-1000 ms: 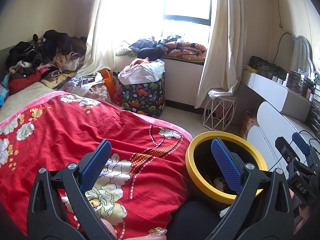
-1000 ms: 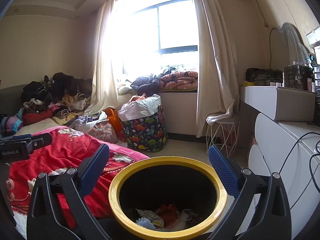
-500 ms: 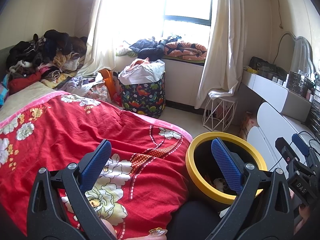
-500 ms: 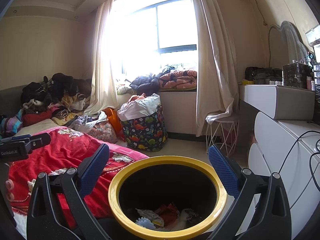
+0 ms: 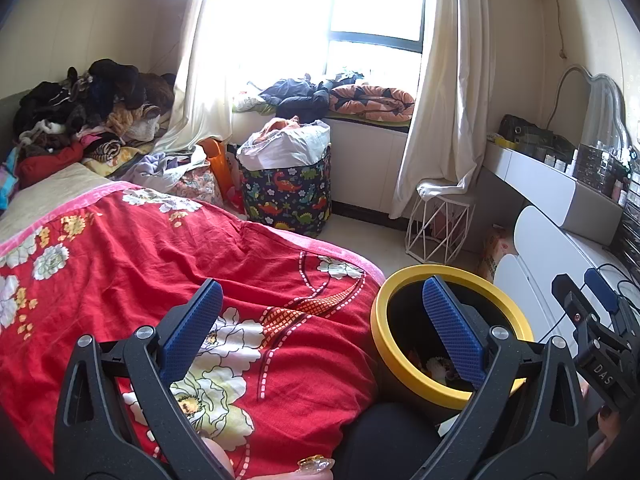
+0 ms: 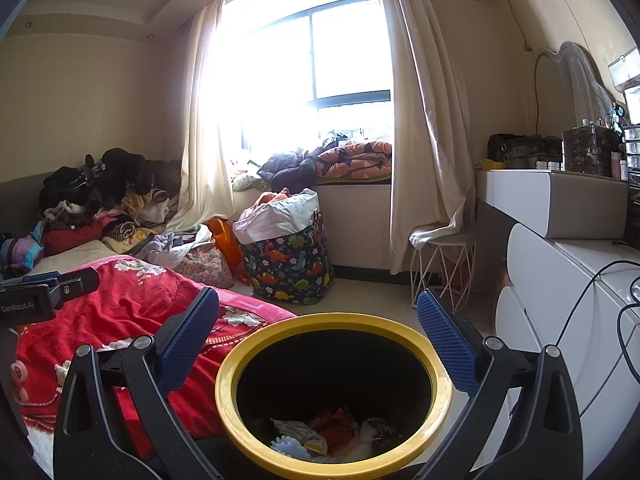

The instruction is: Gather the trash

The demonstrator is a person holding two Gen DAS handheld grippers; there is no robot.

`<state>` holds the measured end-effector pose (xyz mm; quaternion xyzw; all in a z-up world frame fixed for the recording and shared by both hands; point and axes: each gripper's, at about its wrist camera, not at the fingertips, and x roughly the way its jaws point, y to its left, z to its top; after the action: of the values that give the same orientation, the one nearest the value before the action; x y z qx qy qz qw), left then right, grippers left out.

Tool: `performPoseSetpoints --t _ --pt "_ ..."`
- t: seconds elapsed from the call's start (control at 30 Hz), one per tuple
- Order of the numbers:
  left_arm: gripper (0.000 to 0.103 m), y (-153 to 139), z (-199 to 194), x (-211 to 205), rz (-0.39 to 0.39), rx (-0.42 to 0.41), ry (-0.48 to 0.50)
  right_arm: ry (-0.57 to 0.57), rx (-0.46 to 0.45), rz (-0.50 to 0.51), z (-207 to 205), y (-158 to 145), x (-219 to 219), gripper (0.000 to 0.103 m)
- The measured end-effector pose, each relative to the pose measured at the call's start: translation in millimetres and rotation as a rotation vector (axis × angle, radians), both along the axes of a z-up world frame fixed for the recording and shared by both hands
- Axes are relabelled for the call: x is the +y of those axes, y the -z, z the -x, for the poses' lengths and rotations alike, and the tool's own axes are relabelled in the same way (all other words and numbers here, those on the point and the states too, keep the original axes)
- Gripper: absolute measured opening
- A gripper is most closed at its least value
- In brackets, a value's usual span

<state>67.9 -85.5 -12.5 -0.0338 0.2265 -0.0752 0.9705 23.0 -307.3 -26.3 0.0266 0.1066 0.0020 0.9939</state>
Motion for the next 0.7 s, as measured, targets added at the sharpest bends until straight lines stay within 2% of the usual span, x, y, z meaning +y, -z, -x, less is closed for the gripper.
performPoseSetpoints --t 0.5,0.6,0.7 --pt "0.092 0.7 -0.7 -0.9 -0.004 0.008 -0.014 0.001 0.000 -0.001 0.9 0.2 -0.6 0.097" --pt "0.092 4.3 -4.6 4.5 0.009 0.045 -0.035 -0.010 0.007 0.000 -0.1 -1.2 2.2 0.097" --pt "0.092 8.7 -8.3 22.2 0.022 0.082 -0.092 -0.069 0.019 0.008 -7.9 -6.7 16.0 0.097"
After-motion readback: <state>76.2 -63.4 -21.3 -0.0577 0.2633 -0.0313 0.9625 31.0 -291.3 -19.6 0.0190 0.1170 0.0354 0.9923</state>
